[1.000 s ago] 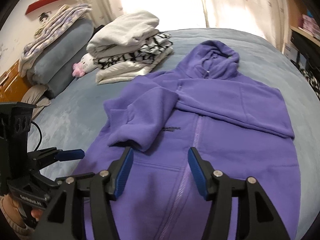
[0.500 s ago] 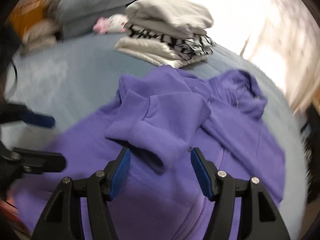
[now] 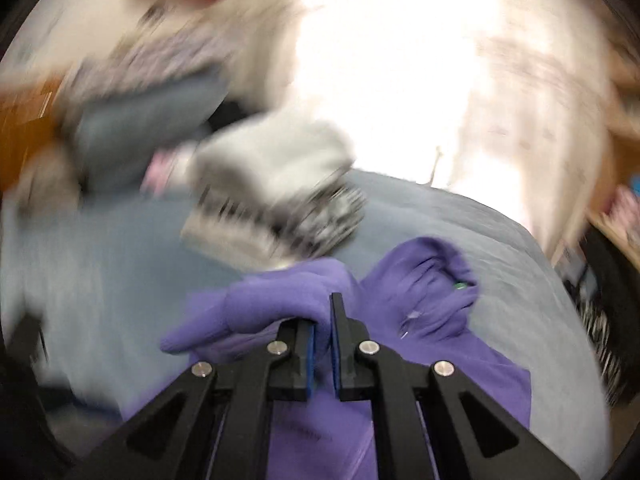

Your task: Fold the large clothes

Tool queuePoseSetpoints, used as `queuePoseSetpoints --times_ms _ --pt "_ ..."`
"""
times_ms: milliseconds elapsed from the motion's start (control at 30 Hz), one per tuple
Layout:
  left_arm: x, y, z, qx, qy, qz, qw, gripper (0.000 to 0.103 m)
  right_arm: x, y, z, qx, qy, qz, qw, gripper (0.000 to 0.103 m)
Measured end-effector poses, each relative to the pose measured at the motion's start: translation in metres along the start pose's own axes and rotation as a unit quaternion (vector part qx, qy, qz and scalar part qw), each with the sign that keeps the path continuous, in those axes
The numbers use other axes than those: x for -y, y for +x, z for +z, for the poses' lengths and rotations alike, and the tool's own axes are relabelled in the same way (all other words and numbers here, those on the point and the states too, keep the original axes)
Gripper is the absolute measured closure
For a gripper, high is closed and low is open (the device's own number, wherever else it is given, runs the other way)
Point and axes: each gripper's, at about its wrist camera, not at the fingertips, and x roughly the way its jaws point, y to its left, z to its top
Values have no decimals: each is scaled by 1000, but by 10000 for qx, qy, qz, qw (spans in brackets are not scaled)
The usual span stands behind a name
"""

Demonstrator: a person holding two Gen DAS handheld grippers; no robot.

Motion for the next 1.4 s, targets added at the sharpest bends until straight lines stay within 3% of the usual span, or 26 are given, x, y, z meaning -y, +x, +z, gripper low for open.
queuePoseSetpoints --times_ms 67,100,167,233,333,433,500,600,733,867,967,1067,1133,1200,1233,1267,1300,1333,1400 --pt "2 2 0 -20 14 -21 10000 12 42 1 1 19 891 -75 9960 96" --pt "3 4 0 -36 26 -26 10000 12 67 8 -8 -173 1388 -121 9901 95" --pt "5 8 2 -70 65 -27 10000 12 102 33 -35 -918 2086 -65 9737 88" --pt "8 10 4 -88 117 -15 9999 12 128 59 -79 -1842 2652 76 9464 83" --pt "13 13 13 -101 165 -4 9998 12 143 69 -127 -2484 2849 106 9257 83" --pt "14 15 33 -89 191 3 9998 12 155 64 -147 -2601 2959 173 9190 81" --pt "15 16 53 -18 233 25 9997 12 162 60 -148 -2560 3067 204 9165 65" --pt "13 23 93 63 338 134 9993 12 179 58 -141 -2339 3232 126 9169 49" --pt "5 44 139 -9 398 354 9986 12 210 71 -132 -2210 3290 81 9181 47" --pt "-12 77 179 -222 241 513 9981 12 235 108 -131 -2444 3317 17 9112 47" --pt "-27 108 198 -414 45 637 9971 12 250 134 -138 -2590 3355 -41 9057 47" --pt "-44 137 207 -682 -209 703 9950 12 254 154 -146 -2649 3501 192 8983 46" --pt "-52 152 209 -857 -370 534 9942 12 249 159 -146 -2594 3377 206 9046 45" --pt "-53 157 211 -757 -392 547 9949 12 240 162 -143 -2530 3126 184 9154 48" --pt "-50 156 212 -672 -356 595 9953 15 234 163 -141 -2511 2968 147 9212 53" --pt "-46 155 212 -562 -304 662 9958 22 231 162 -140 -2491 2839 140 9258 77" --pt "-43 154 213 -450 -244 706 9962 52 226 163 -137 -2490 2681 226 9304 86" --pt "-39 151 213 -330 -182 729 9966 77 223 161 -133 -2447 2582 180 9344 87" --pt "-32 143 213 -57 -113 999 9949 84 217 148 -117 -2075 2300 -82 9508 88"
